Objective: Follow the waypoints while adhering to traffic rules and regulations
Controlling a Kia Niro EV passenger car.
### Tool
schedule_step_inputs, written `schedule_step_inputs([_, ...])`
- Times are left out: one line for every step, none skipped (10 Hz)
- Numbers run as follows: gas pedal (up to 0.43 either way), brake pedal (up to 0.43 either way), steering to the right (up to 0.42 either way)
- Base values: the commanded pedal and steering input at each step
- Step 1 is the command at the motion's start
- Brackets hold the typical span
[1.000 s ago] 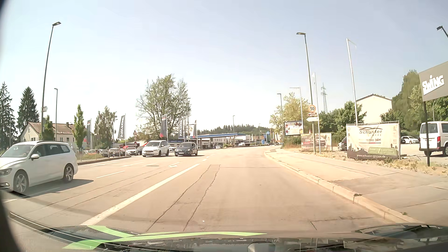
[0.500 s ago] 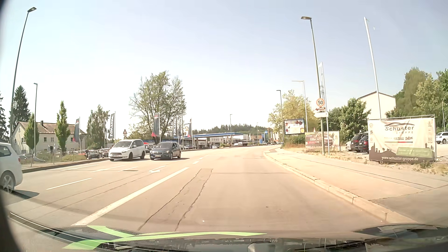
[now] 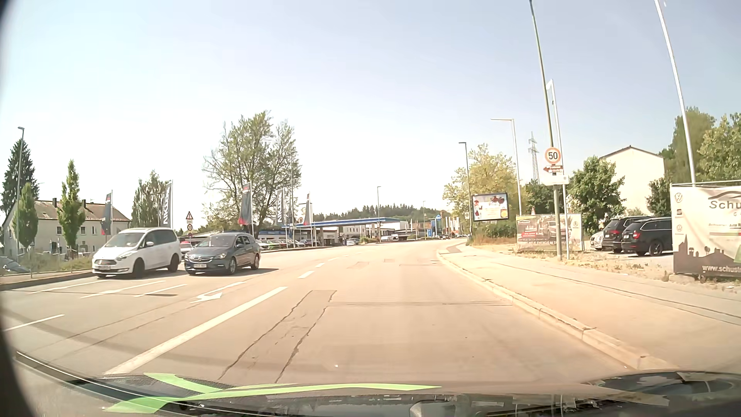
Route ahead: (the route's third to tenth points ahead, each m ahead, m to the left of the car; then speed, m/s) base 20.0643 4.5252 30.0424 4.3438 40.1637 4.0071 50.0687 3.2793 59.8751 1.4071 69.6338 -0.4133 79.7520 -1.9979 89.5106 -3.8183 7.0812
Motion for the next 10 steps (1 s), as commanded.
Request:
schedule_step_inputs([0.169, 0.0, 0.011])
schedule_step_inputs([0.169, 0.0, 0.009])
schedule_step_inputs([0.169, 0.0, 0.008])
schedule_step_inputs([0.177, 0.0, 0.008])
schedule_step_inputs([0.177, 0.0, 0.008])
schedule_step_inputs([0.169, 0.0, 0.007])
schedule_step_inputs([0.169, 0.0, 0.004])
schedule_step_inputs([0.138, 0.0, 0.001])
schedule_step_inputs([0.11, 0.0, -0.002])
schedule_step_inputs([0.098, 0.0, -0.003])
